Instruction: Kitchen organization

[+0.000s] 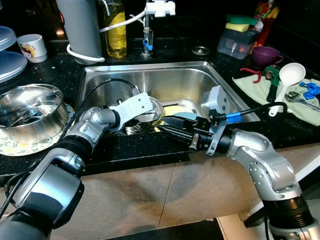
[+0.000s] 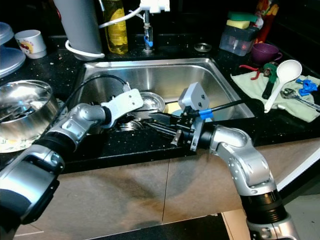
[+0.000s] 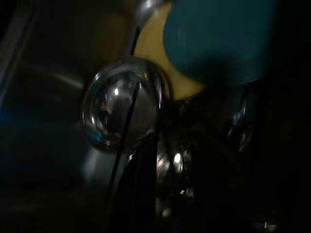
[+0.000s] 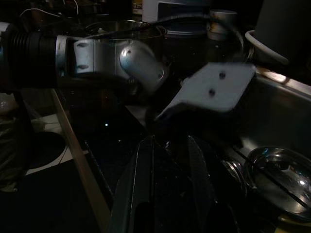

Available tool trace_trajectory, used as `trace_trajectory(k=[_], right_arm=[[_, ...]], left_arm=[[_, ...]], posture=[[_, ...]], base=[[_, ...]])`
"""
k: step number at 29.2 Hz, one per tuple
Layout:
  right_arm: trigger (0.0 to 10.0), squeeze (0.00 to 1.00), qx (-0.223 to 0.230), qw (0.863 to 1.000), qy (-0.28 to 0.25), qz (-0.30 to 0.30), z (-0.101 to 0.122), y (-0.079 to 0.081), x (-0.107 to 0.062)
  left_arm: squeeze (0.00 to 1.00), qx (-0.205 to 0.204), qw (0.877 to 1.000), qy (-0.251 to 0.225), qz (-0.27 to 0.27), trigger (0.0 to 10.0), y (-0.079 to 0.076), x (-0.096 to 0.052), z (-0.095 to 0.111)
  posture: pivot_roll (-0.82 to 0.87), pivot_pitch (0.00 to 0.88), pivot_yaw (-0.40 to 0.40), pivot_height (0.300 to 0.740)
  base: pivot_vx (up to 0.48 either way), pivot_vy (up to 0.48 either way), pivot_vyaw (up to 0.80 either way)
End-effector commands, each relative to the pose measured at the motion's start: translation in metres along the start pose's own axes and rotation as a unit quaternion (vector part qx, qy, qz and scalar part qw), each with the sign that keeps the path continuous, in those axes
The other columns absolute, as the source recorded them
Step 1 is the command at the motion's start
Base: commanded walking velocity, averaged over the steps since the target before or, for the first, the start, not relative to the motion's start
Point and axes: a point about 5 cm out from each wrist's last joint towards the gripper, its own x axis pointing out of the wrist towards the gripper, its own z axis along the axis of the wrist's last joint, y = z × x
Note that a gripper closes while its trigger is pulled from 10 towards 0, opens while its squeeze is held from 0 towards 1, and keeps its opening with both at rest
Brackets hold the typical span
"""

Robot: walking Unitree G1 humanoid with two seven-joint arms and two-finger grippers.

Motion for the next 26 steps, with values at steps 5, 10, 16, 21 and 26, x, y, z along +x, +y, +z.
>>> trace_trajectory(k=[5,10,16,21,26], right_arm=[[10.0,0.00,0.000,1.000,-0.004,0.006,0.001,0.005,0.003],[10.0,0.00,0.002,1.000,-0.009,-0.002,0.001,0.005,0.003],[10.0,0.00,0.010,1.000,-0.016,-0.002,0.001,0.007,0.004],[10.0,0.00,0.014,1.000,-0.019,0.006,0.000,0.008,0.008],[10.0,0.00,0.017,1.000,-0.023,0.011,0.000,0.009,0.011]], left_arm=[[0.00,-0.020,0.998,-0.059,0.003,10.0,0.007,-0.021,0.005],[0.00,-0.058,0.990,-0.127,0.028,10.0,0.005,-0.046,0.012],[0.00,-0.084,0.990,-0.114,0.015,10.0,-0.037,-0.091,-0.012],[0.00,-0.138,0.972,-0.143,0.129,10.0,-0.051,-0.116,-0.018],[0.00,-0.120,0.957,-0.110,0.241,10.0,-0.061,-0.133,-0.028]], posture=[[-0.01,0.162,-0.038,0.740],[-0.01,0.161,-0.035,0.740],[0.00,0.160,-0.045,0.740],[0.01,0.163,-0.063,0.740],[0.02,0.164,-0.068,0.740]], base=[[0.000,0.000,0.00],[0.000,0.000,0.00],[0.000,0.000,0.00],[0.000,0.000,0.00],[0.000,0.000,0.00]])
